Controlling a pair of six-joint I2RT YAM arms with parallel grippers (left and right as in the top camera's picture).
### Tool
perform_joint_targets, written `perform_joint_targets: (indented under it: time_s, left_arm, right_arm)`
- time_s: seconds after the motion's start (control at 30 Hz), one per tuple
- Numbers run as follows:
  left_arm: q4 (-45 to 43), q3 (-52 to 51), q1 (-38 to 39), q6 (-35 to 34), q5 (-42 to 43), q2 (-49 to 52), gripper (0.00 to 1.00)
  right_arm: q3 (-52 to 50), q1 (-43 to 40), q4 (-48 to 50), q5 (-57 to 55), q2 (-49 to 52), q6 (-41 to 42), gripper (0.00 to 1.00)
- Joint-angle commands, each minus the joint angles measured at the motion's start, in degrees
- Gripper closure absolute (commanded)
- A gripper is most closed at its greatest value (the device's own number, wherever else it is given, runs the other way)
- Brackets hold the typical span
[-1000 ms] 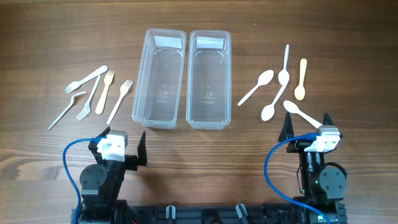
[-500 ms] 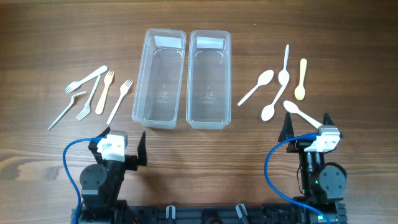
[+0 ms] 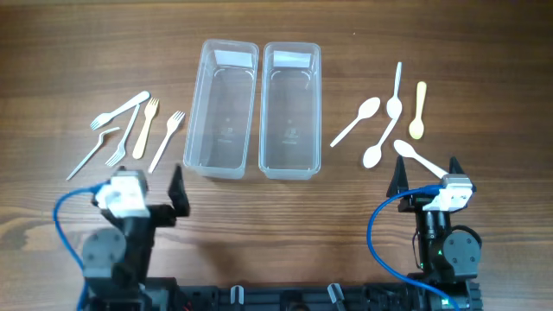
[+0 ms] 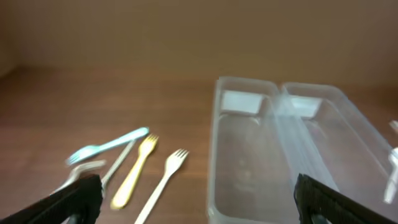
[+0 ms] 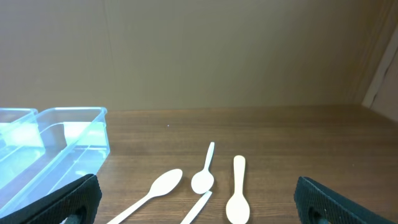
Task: Pack container
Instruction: 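Move the left gripper to the white forks and grasp them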
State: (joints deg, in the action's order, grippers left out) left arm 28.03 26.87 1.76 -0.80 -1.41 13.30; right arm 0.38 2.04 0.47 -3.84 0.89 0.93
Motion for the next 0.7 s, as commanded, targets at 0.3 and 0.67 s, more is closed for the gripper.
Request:
perform_joint_targets:
  time_s: [0.3, 0.67]
  left_arm:
    - [-2.16, 31.98, -0.37, -0.98, -8.52, 36.98, 0.00]
    - [6.58, 31.95, -4.42, 3.06, -14.51, 53.16, 0.00]
  right_arm:
    - [-0.09, -0.24, 0.35, 0.92, -0.46, -0.79, 0.00]
    - [-0.09, -0.24, 0.35, 0.92, -0.46, -0.76, 0.00]
